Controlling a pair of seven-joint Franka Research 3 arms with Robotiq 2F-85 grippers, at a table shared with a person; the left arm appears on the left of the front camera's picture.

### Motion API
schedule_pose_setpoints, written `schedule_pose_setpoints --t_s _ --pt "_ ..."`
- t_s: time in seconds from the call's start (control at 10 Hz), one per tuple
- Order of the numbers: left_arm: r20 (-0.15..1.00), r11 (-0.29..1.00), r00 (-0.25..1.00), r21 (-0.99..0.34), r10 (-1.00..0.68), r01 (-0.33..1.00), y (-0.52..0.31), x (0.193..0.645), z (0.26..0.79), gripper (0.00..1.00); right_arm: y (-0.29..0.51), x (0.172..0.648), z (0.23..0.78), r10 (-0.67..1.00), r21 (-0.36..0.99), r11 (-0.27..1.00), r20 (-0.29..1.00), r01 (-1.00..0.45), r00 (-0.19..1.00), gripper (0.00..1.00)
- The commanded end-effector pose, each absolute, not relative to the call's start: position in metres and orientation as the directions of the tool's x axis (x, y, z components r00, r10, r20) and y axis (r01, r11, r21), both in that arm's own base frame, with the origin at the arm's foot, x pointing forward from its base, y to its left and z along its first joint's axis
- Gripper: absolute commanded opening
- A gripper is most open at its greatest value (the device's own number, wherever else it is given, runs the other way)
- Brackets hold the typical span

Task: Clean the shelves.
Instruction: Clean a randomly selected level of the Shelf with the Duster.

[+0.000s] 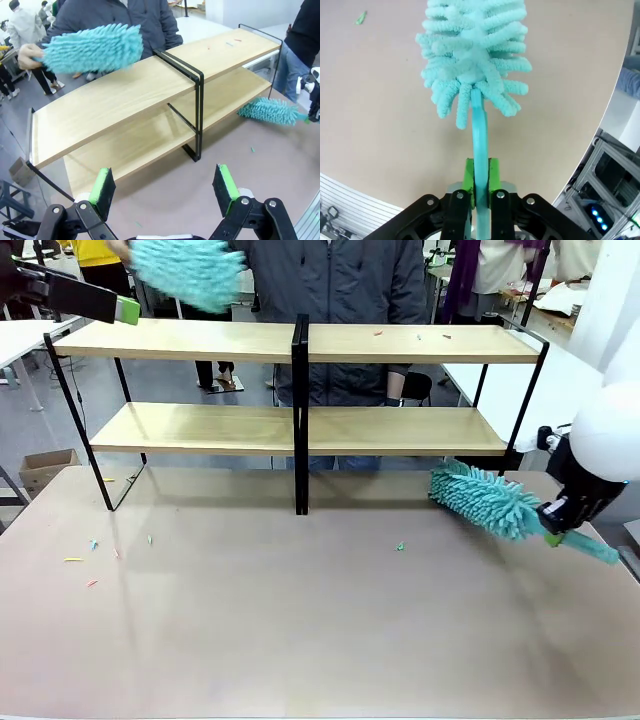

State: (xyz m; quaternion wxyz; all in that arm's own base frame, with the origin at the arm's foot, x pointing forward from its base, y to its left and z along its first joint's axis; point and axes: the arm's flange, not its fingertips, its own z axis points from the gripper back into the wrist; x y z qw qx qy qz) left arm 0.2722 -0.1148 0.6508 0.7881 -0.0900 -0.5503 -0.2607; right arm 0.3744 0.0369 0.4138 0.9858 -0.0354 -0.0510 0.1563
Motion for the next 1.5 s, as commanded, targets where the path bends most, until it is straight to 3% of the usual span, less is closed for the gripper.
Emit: schedule_pose_setpoints --t_s 0.0,0.4,0.8,1.1,1.4 --pt "0.916 0.849 0.258 0.141 -0.307 0.510 -0.114 0.272 0.649 1.00 0.068 0.369 0.407 0.170 -0.079 0.983 0.091 -0.163 0.981 0.12" --pt "0.916 0.849 0.258 0.141 -0.307 0.510 -0.114 0.272 0.649 1.00 0.103 0.373 0.395 -0.057 -0.035 0.997 0.161 0.064 0.985 0.12" --pt "0.916 0.849 0.258 0.141 -0.307 0.510 -0.114 0.272 0.649 1.00 0.090 0.380 0.395 -0.177 0.080 0.982 0.104 0.169 0.979 0.12" --pt "0.916 0.849 0.258 0.141 -0.307 0.510 -0.114 0.272 0.649 1.00 0.077 0.363 0.409 -0.114 0.185 0.976 -0.006 0.114 0.993 0.12" --pt "0.916 0.849 0.258 0.141 -0.307 0.510 -0.114 0.272 0.649 1.00 0.052 0.326 0.429 -0.187 0.219 0.956 -0.060 0.195 0.981 0.12"
